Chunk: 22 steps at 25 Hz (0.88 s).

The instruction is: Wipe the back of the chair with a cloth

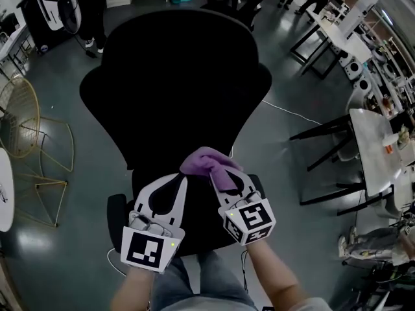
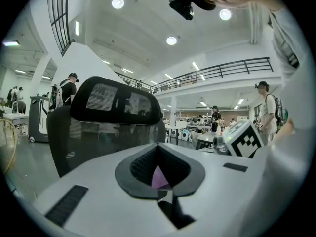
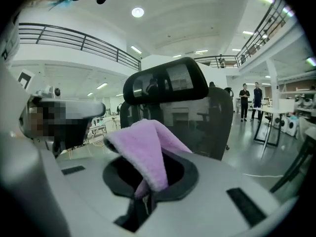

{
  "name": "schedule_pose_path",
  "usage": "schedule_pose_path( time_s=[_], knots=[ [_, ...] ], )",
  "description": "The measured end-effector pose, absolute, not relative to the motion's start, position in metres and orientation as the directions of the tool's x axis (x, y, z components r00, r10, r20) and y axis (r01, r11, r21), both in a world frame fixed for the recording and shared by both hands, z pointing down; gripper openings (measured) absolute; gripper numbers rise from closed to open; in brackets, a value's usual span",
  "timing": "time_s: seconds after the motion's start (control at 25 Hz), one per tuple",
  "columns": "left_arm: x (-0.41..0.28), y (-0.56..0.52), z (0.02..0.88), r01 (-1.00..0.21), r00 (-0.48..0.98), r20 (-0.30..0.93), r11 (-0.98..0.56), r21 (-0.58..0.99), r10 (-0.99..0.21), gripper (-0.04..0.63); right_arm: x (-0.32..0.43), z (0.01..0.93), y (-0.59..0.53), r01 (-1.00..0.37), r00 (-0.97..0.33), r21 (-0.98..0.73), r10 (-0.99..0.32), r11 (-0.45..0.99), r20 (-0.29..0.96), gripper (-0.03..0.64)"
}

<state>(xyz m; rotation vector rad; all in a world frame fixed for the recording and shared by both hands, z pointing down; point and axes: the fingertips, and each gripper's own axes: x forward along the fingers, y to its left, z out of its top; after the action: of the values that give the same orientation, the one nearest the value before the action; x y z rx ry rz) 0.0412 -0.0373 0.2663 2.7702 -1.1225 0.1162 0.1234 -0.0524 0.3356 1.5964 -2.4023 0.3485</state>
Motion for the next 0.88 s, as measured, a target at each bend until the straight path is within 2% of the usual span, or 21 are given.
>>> schedule_pose_path(
  time_s=[0.88],
  knots=[
    [0.055,-0.013,0.187,-0.667,0.745,0.043,-0.745,0.026,-0.666,0.012,0.125,0.207,-0.001,-0.916,-0.402,-0.082,-0.901,0.393,0.164,0.044]
  ],
)
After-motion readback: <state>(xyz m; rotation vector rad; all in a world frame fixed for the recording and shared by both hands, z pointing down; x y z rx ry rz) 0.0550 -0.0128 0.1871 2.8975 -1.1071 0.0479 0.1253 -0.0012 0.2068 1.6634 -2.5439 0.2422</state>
